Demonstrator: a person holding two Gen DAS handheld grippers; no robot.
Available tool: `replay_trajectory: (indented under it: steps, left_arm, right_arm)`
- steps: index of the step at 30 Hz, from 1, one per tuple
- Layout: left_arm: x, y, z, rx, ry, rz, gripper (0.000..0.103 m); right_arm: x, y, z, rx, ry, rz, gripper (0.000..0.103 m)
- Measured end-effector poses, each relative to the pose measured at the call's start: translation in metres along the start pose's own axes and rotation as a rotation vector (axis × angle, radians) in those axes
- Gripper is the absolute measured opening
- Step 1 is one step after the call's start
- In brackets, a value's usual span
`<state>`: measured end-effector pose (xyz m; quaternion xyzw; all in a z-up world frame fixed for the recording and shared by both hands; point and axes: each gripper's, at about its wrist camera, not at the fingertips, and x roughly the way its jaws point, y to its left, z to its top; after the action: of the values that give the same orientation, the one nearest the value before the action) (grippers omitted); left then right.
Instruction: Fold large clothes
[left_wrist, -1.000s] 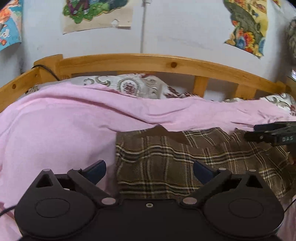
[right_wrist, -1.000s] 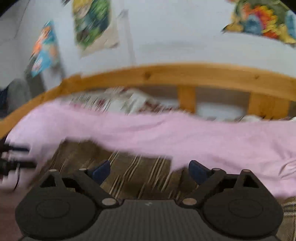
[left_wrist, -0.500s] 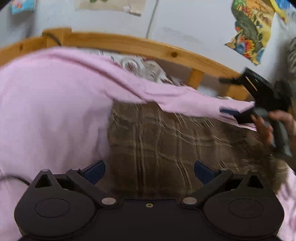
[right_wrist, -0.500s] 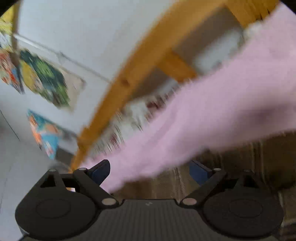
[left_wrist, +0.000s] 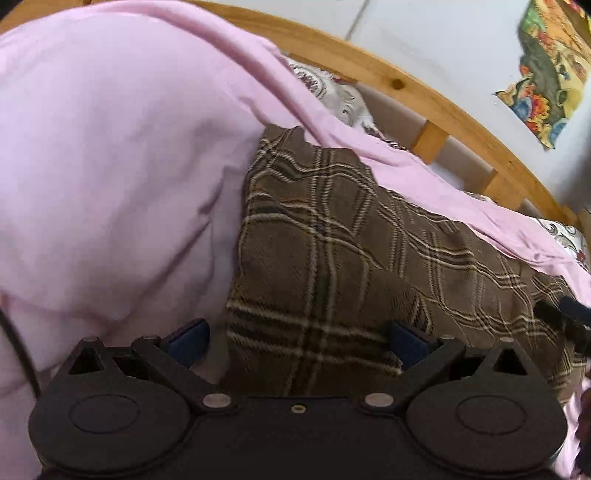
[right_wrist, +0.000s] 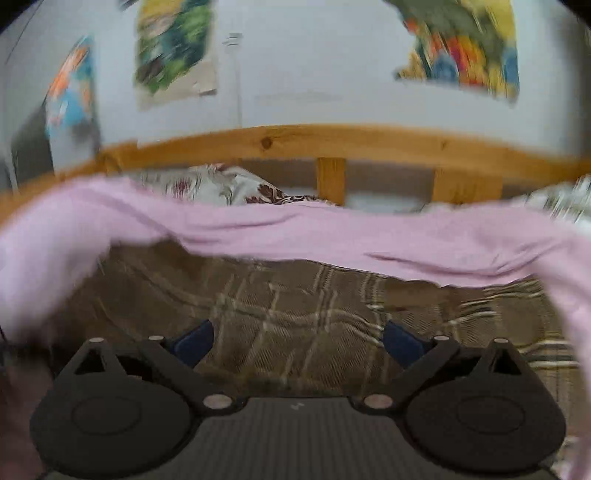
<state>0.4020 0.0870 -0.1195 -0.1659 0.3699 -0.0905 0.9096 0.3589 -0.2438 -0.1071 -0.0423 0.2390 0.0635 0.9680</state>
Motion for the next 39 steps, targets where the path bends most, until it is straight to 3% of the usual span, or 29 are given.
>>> replay_trajectory:
  steps: [4, 8, 11, 13, 17, 18, 22, 26, 30, 33, 36, 39]
  left_arm:
    - [0.012, 0.011, 0.006, -0.039, 0.029, -0.072, 0.102]
    - [0.018, 0.025, 0.011, -0.110, 0.038, -0.150, 0.102]
    - [0.023, 0.021, 0.014, -0.108, 0.059, -0.130, 0.097]
    - [0.024, 0.014, 0.016, -0.083, 0.086, -0.109, 0.083]
    - [0.025, 0.003, 0.018, -0.085, 0.102, -0.144, 0.055]
    - [0.026, 0.000, 0.019, -0.079, 0.100, -0.133, 0.042]
    - [0.019, -0.017, 0.022, -0.078, 0.092, -0.070, 0.024]
    - [0.004, -0.051, 0.029, 0.057, 0.071, 0.020, 0.022]
    - [-0.009, -0.089, 0.031, 0.216, 0.013, 0.042, 0.019]
    - [-0.018, -0.112, 0.042, 0.263, -0.035, -0.019, 0.017]
    - [-0.029, -0.142, 0.055, 0.322, -0.074, -0.155, 0.016]
    - [-0.031, -0.190, 0.058, 0.443, -0.077, -0.263, 0.016]
  right_arm:
    - [0.008, 0.022, -0.023, -0.072, -0.021, -0.183, 0.102]
    - [0.024, 0.025, -0.041, -0.062, 0.006, -0.246, 0.103]
    - [0.039, 0.037, -0.055, -0.168, 0.016, -0.276, 0.103]
    - [0.042, 0.042, -0.061, -0.195, -0.004, -0.286, 0.103]
    - [0.043, 0.038, -0.061, -0.160, -0.004, -0.266, 0.103]
    - [0.042, 0.035, -0.062, -0.149, -0.002, -0.257, 0.103]
    - [0.039, 0.029, -0.061, -0.124, 0.006, -0.227, 0.103]
    - [0.038, 0.027, -0.059, -0.127, 0.017, -0.212, 0.103]
    - [0.037, 0.025, -0.060, -0.123, 0.019, -0.204, 0.103]
    - [0.035, 0.021, -0.057, -0.110, 0.017, -0.183, 0.103]
    - [0.025, 0.011, -0.048, -0.112, -0.014, -0.168, 0.103]
    - [0.002, -0.010, -0.035, -0.128, -0.081, -0.203, 0.103]
